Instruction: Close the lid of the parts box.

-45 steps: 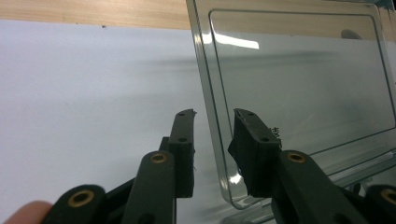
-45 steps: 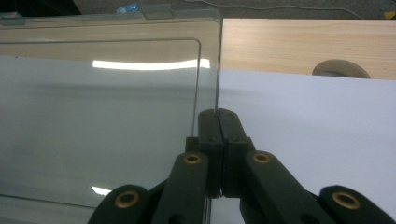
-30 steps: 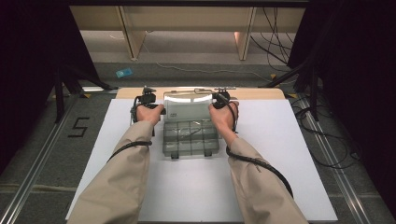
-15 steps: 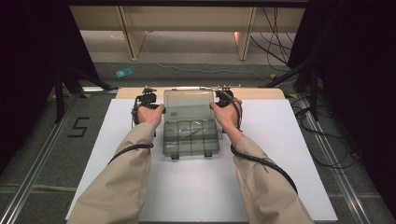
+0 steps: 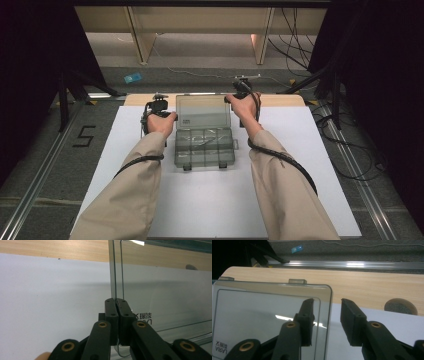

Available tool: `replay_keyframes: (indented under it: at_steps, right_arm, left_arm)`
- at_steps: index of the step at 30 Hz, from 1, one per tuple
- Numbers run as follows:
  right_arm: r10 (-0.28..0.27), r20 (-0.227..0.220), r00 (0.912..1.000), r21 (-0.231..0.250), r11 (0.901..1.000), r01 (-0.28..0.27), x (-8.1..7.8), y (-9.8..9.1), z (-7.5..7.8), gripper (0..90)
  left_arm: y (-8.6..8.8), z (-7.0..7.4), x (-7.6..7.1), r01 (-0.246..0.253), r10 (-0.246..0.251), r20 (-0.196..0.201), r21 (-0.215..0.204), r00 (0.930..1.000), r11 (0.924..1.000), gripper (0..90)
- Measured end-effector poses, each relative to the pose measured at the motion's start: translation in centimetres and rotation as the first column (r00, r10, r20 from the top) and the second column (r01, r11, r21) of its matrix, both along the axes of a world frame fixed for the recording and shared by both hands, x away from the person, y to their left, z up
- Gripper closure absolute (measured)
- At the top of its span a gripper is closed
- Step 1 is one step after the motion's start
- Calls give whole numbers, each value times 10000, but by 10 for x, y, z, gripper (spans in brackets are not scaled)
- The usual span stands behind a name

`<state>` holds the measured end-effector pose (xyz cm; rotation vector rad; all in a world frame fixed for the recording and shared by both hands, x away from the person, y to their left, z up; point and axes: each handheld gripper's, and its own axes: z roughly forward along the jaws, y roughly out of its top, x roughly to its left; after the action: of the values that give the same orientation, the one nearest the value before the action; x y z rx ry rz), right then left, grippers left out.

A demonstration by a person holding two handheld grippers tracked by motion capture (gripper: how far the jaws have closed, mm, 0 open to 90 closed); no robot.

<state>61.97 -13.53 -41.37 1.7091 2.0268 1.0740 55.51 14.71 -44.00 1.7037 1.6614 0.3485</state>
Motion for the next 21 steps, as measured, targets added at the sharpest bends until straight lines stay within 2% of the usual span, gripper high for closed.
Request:
replay_keyframes:
  at_steps: [2, 3, 4, 6, 8, 10, 11, 12, 14, 15, 17, 19, 21]
  right_arm:
    - [26, 47, 10000, 144, 9999, -27, 3, -1, 0, 650]
    - [246, 305, 9992, 98, 9996, -249, 5, -3, -2, 660]
    - [187, 14, 9998, 228, 9996, -188, 4, -2, -1, 668]
    - [23, -157, 9999, 259, 9997, -18, 4, -1, 0, 700]
    - [-34, -92, 10000, 266, 9996, 36, 4, -1, -1, 721]
    - [-26, -173, 9998, 341, 9994, 32, 4, -2, 0, 750]
    - [-47, -203, 9998, 334, 9994, 54, 4, -1, 0, 759]
    - [87, -128, 9999, 292, 9995, -84, 4, -2, 0, 773]
    - [-10, -170, 9999, 358, 9994, 16, 4, -2, 2, 801]
    - [-29, -181, 9998, 299, 9995, 34, 4, -2, 2, 811]
    - [-160, -131, 9998, 297, 9994, 164, 5, -3, 1, 856]
    - [23, -134, 9999, 29, 10000, -23, 5, -7, 1, 872]
    - [-181, -123, 9998, 85, 9998, 182, 5, -5, 1, 879]
  left_arm:
    - [0, 0, 0, 47, -47, 96, 23, 9999, 10000, 884]
    - [0, 0, -1, 97, -98, 145, 54, 9998, 9999, 884]
    - [0, 1, -1, 207, -210, 153, 137, 9997, 9997, 885]
    - [1, -1, -2, 295, -299, 328, 131, 9990, 9995, 885]
    - [3, -1, -3, 358, -362, 320, 134, 9988, 9993, 885]
    - [1, -2, -4, 194, -193, 340, -42, 9992, 9998, 885]
    - [2, -3, -4, 315, -316, 397, 32, 9987, 9995, 885]
    - [1, -3, -3, 233, -229, 555, -67, 9982, 9997, 886]
    - [-1, -2, -4, 117, -107, 526, -189, 9986, 9998, 886]
    - [1, -2, -4, 373, -372, 592, -2, 9976, 9993, 887]
    - [1, -2, -4, 372, -370, 622, -29, 9974, 9993, 887]
    - [2, -2, -4, 478, -481, 630, 57, 9969, 9988, 887]
    - [-1, -2, -5, 207, -195, 708, -170, 9973, 9996, 886]
